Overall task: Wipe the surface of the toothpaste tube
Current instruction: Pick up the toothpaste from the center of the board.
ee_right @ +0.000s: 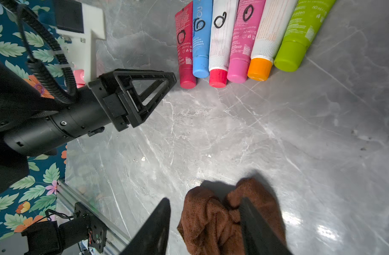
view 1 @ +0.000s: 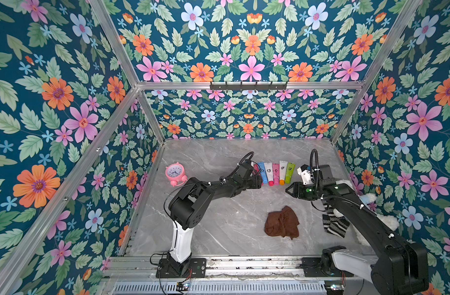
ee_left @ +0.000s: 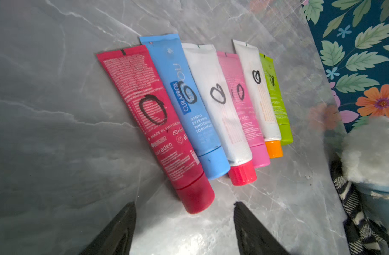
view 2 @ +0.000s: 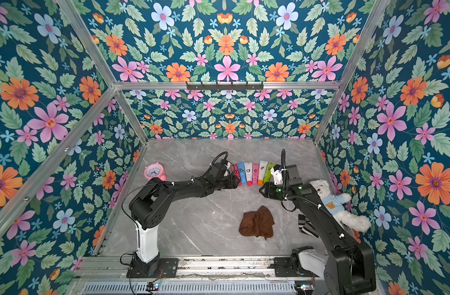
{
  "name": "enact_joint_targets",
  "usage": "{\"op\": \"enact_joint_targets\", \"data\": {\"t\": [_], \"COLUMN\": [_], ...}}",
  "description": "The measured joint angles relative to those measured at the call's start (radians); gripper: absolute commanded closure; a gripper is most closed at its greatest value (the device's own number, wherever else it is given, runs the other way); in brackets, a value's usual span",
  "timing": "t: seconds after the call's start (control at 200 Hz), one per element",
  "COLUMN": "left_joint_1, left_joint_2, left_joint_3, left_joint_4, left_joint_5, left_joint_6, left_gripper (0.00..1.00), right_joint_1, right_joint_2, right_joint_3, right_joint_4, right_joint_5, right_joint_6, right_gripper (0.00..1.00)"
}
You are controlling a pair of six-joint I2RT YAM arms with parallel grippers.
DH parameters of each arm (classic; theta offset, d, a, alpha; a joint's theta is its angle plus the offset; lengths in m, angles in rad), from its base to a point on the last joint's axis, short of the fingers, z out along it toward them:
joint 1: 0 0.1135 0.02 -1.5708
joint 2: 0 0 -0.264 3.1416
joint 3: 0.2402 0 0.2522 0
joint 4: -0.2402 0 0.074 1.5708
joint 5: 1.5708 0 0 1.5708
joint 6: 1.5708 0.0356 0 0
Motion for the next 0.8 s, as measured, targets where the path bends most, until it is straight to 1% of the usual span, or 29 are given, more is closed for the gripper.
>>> {"op": "enact_joint_targets", "data": {"t": [0.14, 0.225, 0.395, 0.435, 0.605, 0.8], "left_joint_1": [-0.003, -0.003, -0.007, -0.010, -0.013, -0.021], "left_joint_2": [0.027, 0.047, 0.074, 0.078, 0.087, 0.031], "left_joint_3": [0.026, 0.039, 0.060, 0.064, 0.087, 0.071], "left_joint_4": [-0.015, -0.016, -0.014, -0.014, -0.042, -0.139], "left_joint_5": [-0.011, -0.016, -0.039, -0.042, -0.047, -0.109], "left_joint_6": [0.000, 0.000, 0.001, 0.001, 0.016, 0.067], "left_gripper": [0.27, 0.27, 0.30, 0.33, 0.50, 0.63], "right_joint_1": [0.000, 0.000, 0.000, 0.000, 0.000, 0.000], "right_joint_2": [-0.025, -0.042, -0.071, -0.077, -0.099, -0.102], "right_joint_3": [0.002, 0.002, 0.003, 0.003, 0.003, 0.003], "right_joint_4": [-0.013, -0.029, -0.053, -0.056, -0.078, -0.082], "right_joint_5": [0.001, 0.002, -0.005, -0.005, -0.005, -0.006], "right_joint_6": [0.002, 0.002, 0.002, 0.002, 0.003, 0.003], "right_gripper": [0.47, 0.49, 0.49, 0.49, 0.49, 0.50]}}
